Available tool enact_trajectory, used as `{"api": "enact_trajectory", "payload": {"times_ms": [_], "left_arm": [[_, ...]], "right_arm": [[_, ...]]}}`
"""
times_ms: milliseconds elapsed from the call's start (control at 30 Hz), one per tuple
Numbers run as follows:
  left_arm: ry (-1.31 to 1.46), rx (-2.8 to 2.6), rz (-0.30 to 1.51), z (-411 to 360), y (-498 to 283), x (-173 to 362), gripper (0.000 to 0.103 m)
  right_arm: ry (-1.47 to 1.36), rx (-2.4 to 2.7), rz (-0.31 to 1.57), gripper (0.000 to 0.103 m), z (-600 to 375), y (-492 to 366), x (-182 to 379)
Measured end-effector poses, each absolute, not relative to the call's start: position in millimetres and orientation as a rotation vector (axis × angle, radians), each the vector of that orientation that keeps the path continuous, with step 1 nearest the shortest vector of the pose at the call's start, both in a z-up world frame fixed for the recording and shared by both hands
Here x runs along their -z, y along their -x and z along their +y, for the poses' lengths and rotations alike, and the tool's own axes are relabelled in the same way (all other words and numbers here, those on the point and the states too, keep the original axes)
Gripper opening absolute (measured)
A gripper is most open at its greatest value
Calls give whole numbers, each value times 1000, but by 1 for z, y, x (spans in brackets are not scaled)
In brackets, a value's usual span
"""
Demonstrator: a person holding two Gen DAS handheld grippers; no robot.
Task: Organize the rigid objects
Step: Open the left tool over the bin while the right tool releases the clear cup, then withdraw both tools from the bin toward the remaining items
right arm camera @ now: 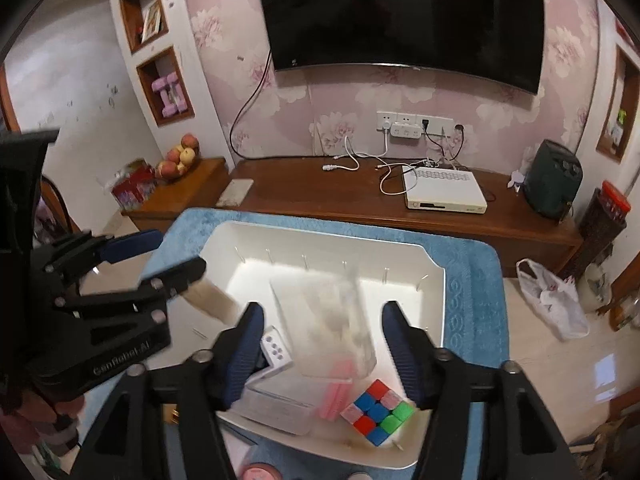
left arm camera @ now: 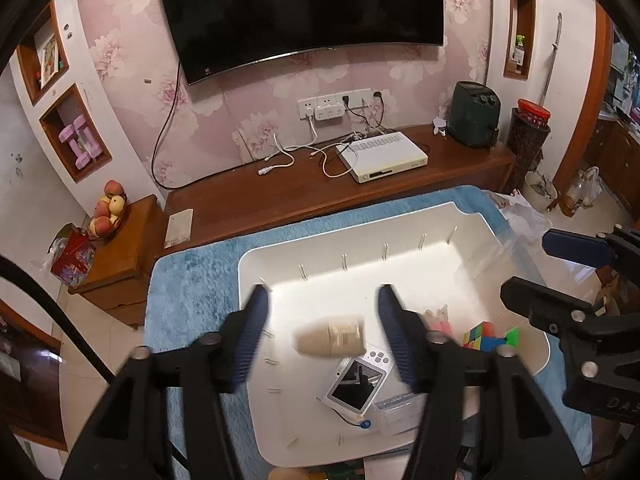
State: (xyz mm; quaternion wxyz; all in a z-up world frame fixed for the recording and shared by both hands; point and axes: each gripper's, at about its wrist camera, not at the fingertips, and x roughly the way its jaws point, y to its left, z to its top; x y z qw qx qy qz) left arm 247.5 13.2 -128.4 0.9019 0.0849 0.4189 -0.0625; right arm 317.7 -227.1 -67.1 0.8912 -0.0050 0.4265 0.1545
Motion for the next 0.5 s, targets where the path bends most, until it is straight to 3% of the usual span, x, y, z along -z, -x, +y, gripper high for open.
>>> {"api": "enact_trajectory", "payload": {"times_ms": [367, 500], "left_arm": [[-183, 95, 833, 22, -229, 111, 80], [-177, 86, 831, 26, -217, 106, 81]], "right_arm": [[-44, -308, 841, 64, -236, -302, 44], [-45, -304, 824, 68, -234, -288, 36]]}}
